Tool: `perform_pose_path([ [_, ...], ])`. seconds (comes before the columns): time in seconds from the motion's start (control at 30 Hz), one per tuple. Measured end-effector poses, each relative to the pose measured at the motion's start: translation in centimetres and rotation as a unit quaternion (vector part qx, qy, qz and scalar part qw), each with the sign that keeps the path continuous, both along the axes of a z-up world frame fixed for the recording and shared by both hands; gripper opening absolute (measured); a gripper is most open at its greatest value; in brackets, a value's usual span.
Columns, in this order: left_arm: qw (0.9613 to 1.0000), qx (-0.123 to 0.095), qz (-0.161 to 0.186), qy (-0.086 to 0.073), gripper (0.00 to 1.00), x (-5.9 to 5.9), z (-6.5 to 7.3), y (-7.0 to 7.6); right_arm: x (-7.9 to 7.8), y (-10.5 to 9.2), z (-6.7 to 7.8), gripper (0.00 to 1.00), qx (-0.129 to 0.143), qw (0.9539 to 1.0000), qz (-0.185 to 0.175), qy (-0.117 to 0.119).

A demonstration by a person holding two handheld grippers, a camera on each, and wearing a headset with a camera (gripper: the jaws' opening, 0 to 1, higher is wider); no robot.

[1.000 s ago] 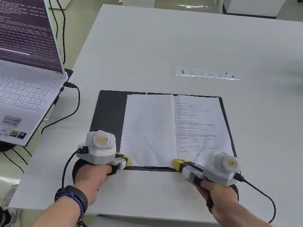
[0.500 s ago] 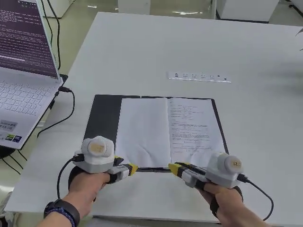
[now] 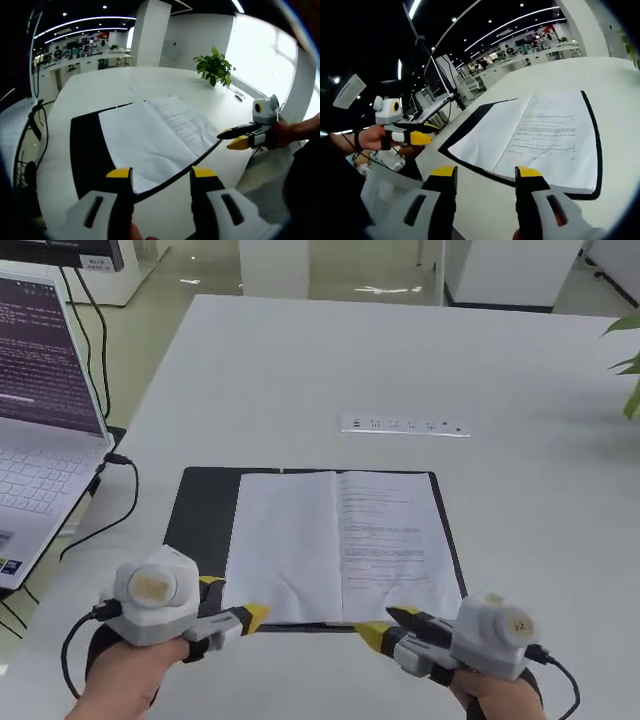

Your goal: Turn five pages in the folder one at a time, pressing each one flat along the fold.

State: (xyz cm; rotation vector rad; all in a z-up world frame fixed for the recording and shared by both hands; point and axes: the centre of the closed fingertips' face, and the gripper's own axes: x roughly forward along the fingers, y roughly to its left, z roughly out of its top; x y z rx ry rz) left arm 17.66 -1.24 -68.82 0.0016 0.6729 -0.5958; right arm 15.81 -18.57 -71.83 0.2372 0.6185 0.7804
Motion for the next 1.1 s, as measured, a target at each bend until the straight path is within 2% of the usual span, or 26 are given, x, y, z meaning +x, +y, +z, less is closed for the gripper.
perform_pose_path([
  [0.03,1.0000,0.001,0.001,-0.008,0.45,0.1,0.6,0.0,-0.1,-0.3,0.4,0.48,0.000,1.0000,0.000,-0.004],
  [0.13,0.9998,-0.004,0.001,-0.017,0.49,0.1,1.6,-0.2,0.0,-1.2,1.3,0.51,-0.001,0.9998,-0.006,-0.017],
  [0.27,0.9993,0.010,-0.004,-0.037,0.53,0.1,2.8,-0.3,0.1,-2.8,2.3,0.54,-0.014,0.9991,-0.013,-0.039],
  [0.33,0.9992,0.008,-0.005,-0.039,0.57,0.0,3.2,-0.4,0.0,-3.6,2.9,0.56,-0.024,0.9984,-0.014,-0.050],
  [0.4,0.9991,-0.005,-0.002,-0.041,0.60,-0.2,3.8,-0.6,0.0,-4.4,3.3,0.57,-0.033,0.9977,-0.016,-0.057],
  [0.5,0.9989,-0.005,0.000,-0.046,0.63,-0.5,3.9,-0.7,0.2,-5.6,3.7,0.59,-0.044,0.9965,-0.024,-0.067],
  [0.7,0.9988,0.000,0.005,-0.048,0.65,-0.9,4.0,-0.5,0.4,-7.0,4.5,0.61,-0.043,0.9954,-0.039,-0.076],
  [0.93,0.9982,0.003,0.020,-0.057,0.66,-0.7,4.6,-0.3,0.3,-7.5,5.1,0.65,-0.034,0.9947,-0.057,-0.078],
  [1.1,0.9974,-0.006,0.030,-0.065,0.67,-0.6,5.3,-0.7,-0.1,-7.7,5.2,0.67,-0.036,0.9946,-0.057,-0.079],
])
